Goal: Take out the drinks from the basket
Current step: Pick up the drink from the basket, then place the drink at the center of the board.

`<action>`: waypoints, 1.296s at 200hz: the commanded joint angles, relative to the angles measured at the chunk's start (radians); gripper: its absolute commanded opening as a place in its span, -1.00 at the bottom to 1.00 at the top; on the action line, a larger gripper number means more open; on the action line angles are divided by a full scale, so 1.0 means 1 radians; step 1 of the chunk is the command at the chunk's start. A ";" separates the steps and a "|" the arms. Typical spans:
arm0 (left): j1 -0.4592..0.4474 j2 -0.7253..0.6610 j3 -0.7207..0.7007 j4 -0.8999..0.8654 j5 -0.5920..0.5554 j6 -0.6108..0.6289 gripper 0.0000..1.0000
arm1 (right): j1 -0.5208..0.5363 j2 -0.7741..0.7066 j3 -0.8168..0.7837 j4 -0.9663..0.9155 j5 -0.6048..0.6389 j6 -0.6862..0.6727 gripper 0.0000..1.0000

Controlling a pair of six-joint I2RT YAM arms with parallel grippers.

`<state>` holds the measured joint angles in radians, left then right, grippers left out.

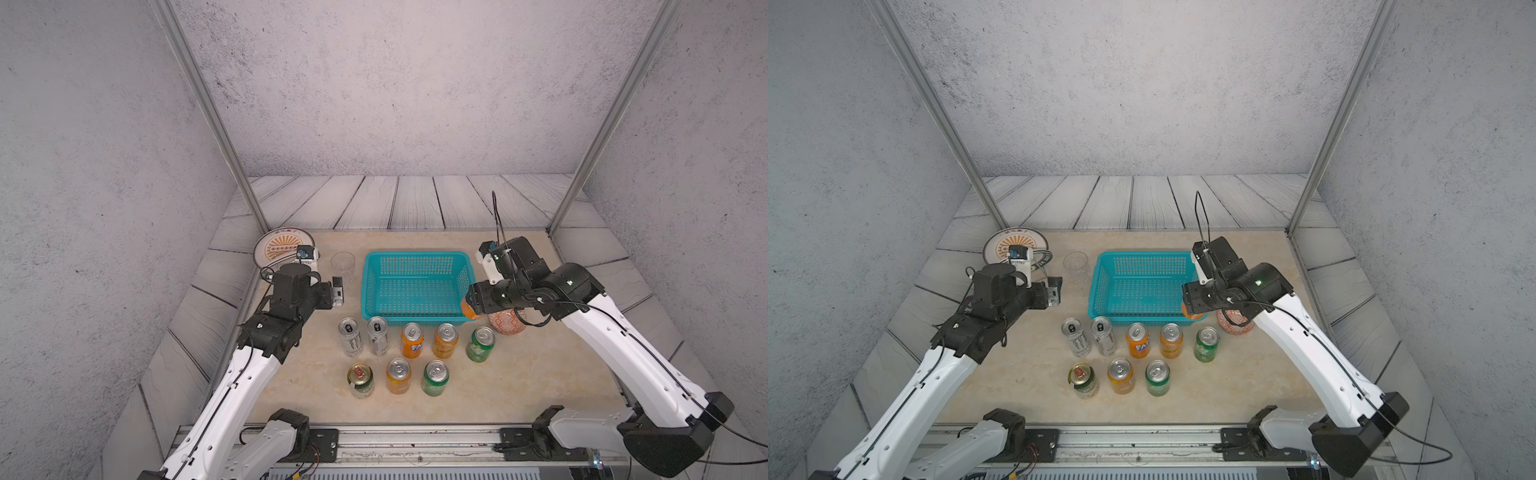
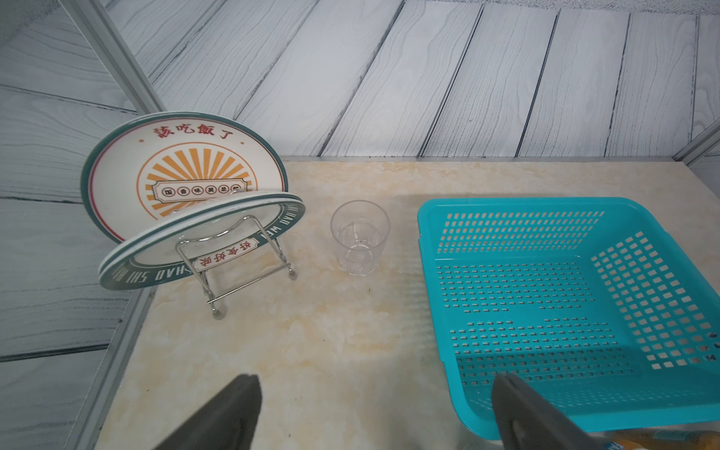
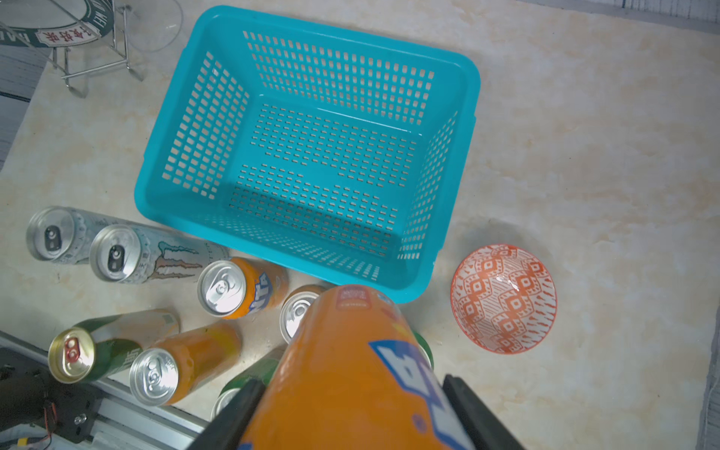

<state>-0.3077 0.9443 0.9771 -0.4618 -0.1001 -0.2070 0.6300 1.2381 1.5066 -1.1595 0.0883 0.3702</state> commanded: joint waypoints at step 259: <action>0.016 0.012 -0.005 0.011 -0.012 0.003 0.97 | 0.243 -0.204 -0.531 0.211 0.031 0.292 0.11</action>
<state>-0.3031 0.9562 0.9771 -0.4622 -0.1070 -0.2066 0.8627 1.0435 0.9958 -1.0363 0.1081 0.6338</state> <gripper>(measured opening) 0.987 0.703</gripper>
